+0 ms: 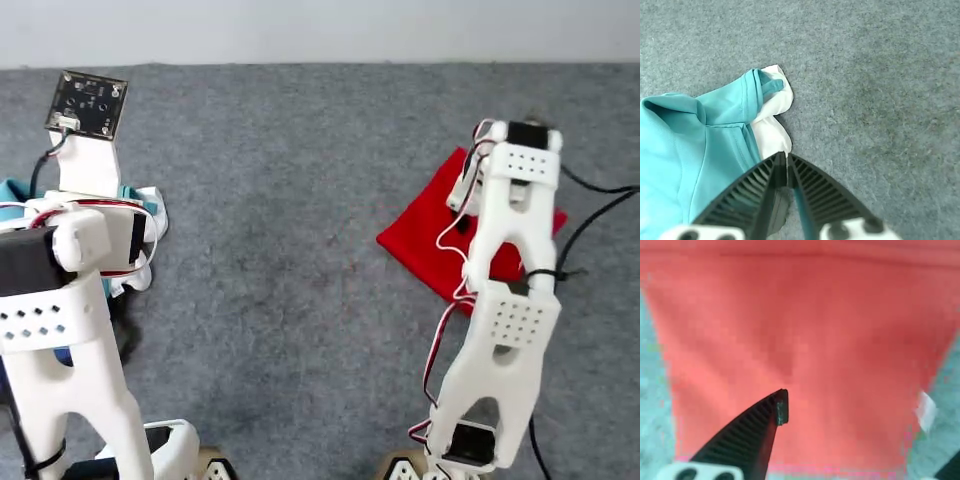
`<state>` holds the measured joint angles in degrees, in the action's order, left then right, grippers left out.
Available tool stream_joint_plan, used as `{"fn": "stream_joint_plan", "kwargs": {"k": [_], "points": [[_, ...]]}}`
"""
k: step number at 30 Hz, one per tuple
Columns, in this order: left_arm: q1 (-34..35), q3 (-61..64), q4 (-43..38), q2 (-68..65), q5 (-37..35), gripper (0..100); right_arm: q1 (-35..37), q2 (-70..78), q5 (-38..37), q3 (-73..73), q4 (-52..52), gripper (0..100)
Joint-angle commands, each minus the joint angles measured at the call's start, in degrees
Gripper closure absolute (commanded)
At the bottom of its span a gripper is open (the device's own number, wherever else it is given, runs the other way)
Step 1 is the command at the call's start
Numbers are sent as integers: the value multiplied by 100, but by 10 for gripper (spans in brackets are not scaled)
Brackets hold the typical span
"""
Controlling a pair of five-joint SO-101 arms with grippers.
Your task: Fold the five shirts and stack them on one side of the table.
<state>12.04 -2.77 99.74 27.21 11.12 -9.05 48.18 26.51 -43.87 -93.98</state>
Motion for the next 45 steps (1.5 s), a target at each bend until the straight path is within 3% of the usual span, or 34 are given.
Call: {"fn": "stream_joint_plan", "kwargs": {"k": [1,6,13,16,19,22,26,36,43,45], "points": [[0,-22,70,132,35,985,-119,224,123,-229,444,494],[18,-22,70,132,35,985,-163,629,105,-229,752,549],[18,-22,70,132,35,985,-189,743,97,-229,585,991],[18,-22,70,132,35,985,-259,760,97,-229,435,931],[9,-22,70,132,35,985,-444,699,-79,-237,295,934],[9,-22,70,132,35,985,-655,585,-1169,-316,268,991],[9,-22,70,132,35,985,-1042,242,-2602,-448,-22,990],[-18,-22,70,132,35,985,-3046,-180,-5864,-1169,180,990],[-18,-13,70,132,35,985,-3705,-119,-6813,-1284,910,983],[-18,-13,70,132,35,985,-3679,-92,-6796,-1310,769,917]]}}
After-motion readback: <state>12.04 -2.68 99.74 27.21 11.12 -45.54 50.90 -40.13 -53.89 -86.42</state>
